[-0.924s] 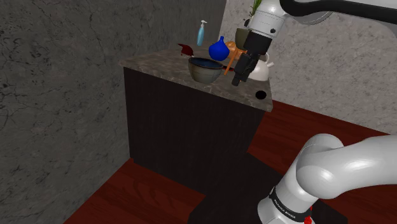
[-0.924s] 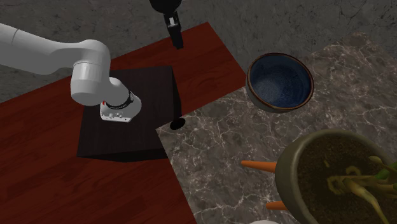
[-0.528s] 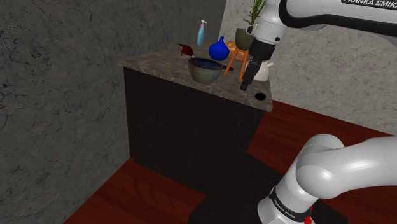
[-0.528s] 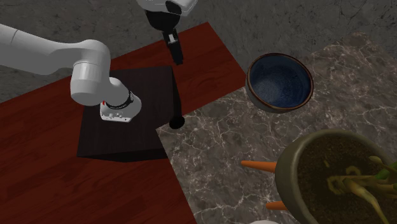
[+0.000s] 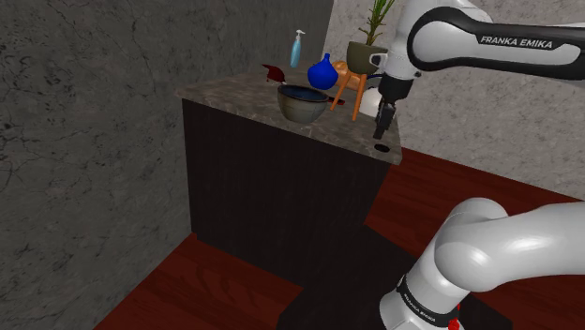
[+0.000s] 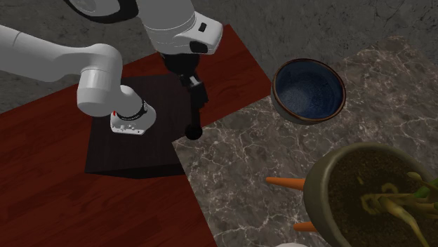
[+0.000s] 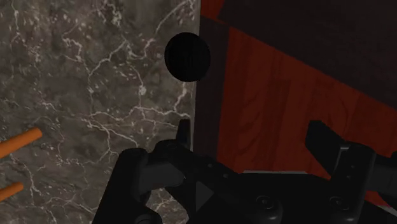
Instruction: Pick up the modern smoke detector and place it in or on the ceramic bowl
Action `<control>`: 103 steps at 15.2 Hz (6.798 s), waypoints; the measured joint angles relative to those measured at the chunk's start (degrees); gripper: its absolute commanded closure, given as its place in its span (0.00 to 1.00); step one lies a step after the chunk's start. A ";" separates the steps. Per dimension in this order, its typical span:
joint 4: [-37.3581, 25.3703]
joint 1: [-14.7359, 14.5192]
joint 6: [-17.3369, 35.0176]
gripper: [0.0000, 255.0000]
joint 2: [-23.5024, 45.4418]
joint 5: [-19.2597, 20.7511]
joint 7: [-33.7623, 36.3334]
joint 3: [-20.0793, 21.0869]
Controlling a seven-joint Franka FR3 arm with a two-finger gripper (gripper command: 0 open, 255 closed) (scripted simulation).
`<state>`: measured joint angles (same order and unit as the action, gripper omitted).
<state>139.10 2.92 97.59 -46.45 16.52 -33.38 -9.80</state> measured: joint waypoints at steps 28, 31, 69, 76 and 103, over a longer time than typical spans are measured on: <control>5.14 2.07 12.47 1.00 3.69 13.00 -11.57 -8.11; 5.14 2.07 12.47 0.00 3.69 13.00 -11.57 -8.11; 4.54 -0.34 7.97 1.00 -4.33 3.93 -22.70 -17.88; -0.91 -1.12 3.18 1.00 -3.61 2.39 -22.81 -16.26; -26.88 -7.95 -4.24 1.00 15.68 -5.13 -20.68 -13.69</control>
<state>112.22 -5.03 93.35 -30.77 11.40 -54.05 -23.49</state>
